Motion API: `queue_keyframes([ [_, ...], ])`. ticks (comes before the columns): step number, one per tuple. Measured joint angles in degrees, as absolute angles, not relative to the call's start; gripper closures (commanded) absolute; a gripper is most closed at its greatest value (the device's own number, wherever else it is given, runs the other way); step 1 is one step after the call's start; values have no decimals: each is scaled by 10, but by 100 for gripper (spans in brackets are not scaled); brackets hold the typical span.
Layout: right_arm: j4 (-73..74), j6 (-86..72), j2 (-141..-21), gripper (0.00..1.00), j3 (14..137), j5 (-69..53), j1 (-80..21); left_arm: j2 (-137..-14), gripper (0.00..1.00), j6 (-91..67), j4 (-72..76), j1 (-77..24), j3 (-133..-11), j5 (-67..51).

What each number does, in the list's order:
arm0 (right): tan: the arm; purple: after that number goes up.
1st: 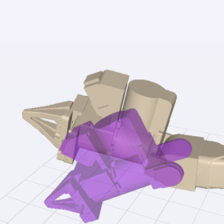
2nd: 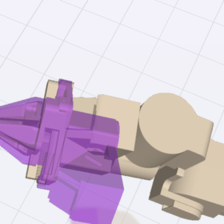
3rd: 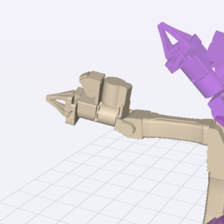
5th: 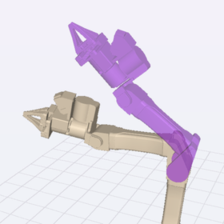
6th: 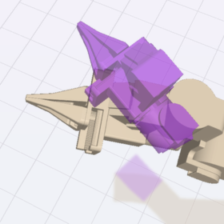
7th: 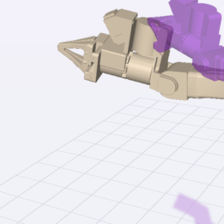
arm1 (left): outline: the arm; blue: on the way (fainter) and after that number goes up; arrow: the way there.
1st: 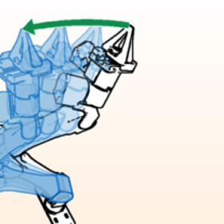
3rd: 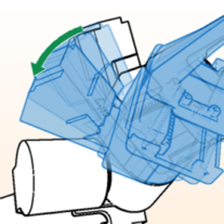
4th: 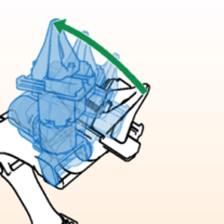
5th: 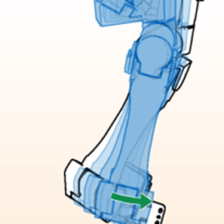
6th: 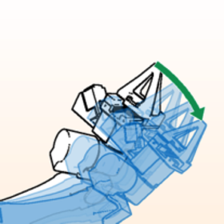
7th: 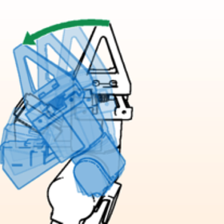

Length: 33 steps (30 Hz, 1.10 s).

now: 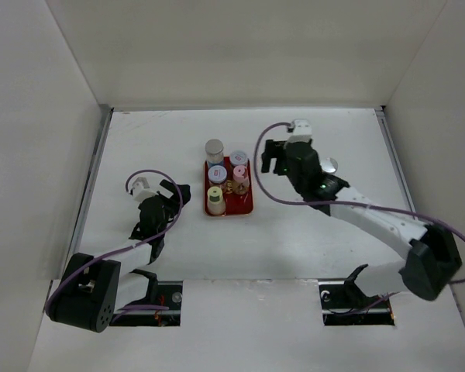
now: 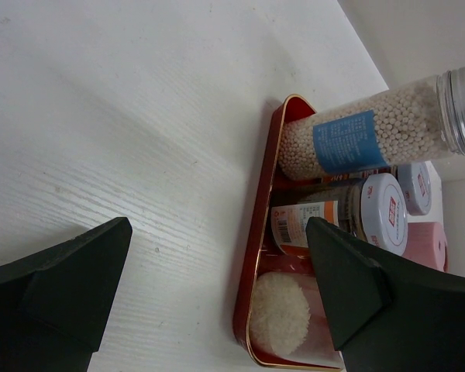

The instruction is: Organize the condiment bottles

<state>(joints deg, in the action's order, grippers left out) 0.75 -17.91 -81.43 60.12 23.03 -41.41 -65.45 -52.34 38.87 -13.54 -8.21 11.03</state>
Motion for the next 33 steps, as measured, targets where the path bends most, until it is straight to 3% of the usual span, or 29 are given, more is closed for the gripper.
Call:
queue_keyframes([
  [4, -14, -183, -697, 0, 532, 340, -350, -656, 0, -524, 390, -137, -82, 110],
  [9, -14, -181, -661, 0, 483, 424, -269, -665, 0, -528, 398, -139, -82, 106],
  [21, 12, -191, -756, 0, 461, 360, -200, -668, 0, -530, 404, -140, -82, 104],
  [24, 8, -194, -778, 18, 462, 337, -198, -668, 0, -530, 405, -140, -82, 103],
  [25, 8, -196, -785, 29, 462, 332, -198, -668, 0, -530, 405, -140, -82, 103],
  [27, 8, -195, -794, 41, 462, 329, -198, -668, 0, -530, 405, -140, -82, 103],
  [30, 8, -194, -788, 48, 461, 330, -208, -668, 0, -530, 405, -139, -82, 103],
  [33, 8, -177, -751, 49, 450, 334, -263, -666, 0, -530, 405, -139, -82, 103],
])
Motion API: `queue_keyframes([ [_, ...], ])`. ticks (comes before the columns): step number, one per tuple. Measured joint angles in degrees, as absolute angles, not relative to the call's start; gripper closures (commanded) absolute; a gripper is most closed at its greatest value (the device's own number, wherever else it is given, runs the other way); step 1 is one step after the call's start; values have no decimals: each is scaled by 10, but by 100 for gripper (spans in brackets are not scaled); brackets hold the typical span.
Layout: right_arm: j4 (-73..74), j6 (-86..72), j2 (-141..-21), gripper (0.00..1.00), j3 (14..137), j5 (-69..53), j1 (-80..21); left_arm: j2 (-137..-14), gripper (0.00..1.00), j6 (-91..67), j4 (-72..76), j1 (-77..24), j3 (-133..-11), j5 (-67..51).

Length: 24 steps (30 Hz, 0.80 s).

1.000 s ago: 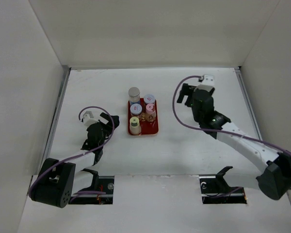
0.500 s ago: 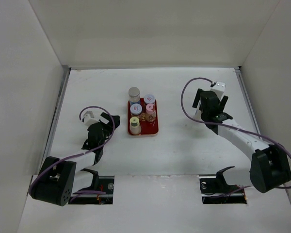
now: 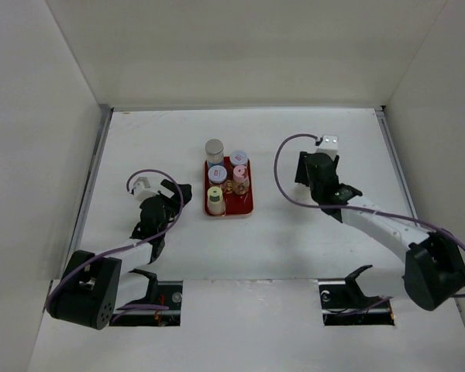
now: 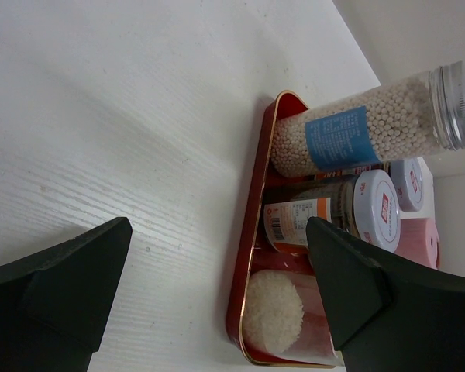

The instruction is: Organize the condiment bottles

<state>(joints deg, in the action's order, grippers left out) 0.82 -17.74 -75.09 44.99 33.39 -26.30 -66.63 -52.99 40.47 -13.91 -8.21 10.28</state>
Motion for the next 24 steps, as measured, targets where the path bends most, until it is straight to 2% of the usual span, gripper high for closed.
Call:
queue_keyframes([
  [4, 9, -171, -685, 49, 454, 312, -368, -666, 0, -530, 405, -139, -82, 103],
  [8, 3, -176, -677, 49, 478, 287, -446, -667, 0, -530, 405, -139, -82, 103],
  [15, -32, -178, -776, 49, 531, 251, -515, -661, 0, -530, 404, -139, -82, 105],
  [21, -47, -177, -865, 48, 567, 240, -526, -649, 0, -530, 404, -137, -82, 109],
  [24, -48, -171, -897, 43, 575, 250, -530, -648, 0, -529, 402, -135, -82, 109],
])
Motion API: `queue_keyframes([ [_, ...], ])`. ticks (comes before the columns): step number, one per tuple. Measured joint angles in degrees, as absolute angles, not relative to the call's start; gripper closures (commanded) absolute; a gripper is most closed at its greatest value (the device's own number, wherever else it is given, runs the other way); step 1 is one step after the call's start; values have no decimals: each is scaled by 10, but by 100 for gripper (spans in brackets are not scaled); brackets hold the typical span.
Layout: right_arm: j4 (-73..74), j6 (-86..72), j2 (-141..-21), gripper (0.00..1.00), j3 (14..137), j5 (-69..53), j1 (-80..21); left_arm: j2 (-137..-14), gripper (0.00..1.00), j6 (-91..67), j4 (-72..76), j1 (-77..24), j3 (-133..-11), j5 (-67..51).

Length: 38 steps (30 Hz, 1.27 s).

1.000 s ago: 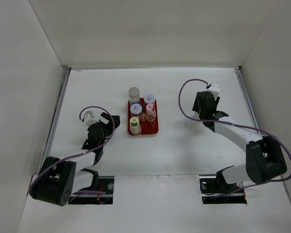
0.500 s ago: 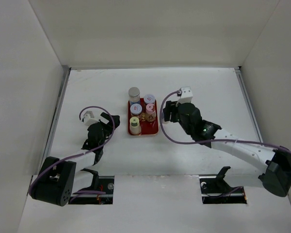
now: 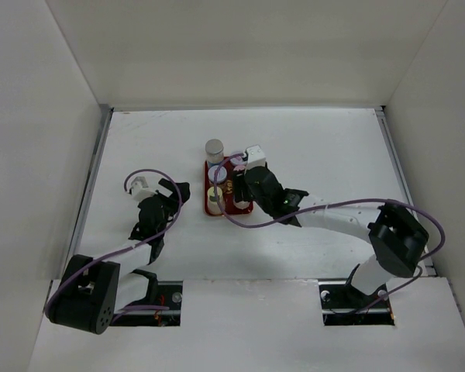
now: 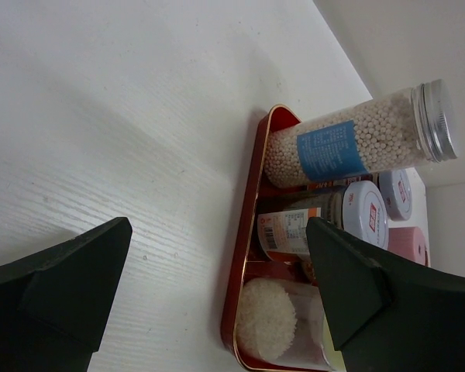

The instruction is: Organize the condiment bottles

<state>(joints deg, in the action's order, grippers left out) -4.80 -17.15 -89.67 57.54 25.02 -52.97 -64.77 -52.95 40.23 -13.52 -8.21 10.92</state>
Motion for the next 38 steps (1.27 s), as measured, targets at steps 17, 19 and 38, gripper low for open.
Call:
queue_keyframes([
  [17, -101, -152, -779, 0, 513, 306, -544, -687, 0, -529, 373, -137, -91, 112],
  [19, -132, -153, -717, 0, 473, 326, -529, -685, 0, -529, 347, -137, -103, 115],
  [38, -324, -220, -662, 0, 248, 418, -337, -657, 0, -522, 100, -142, -209, 114],
])
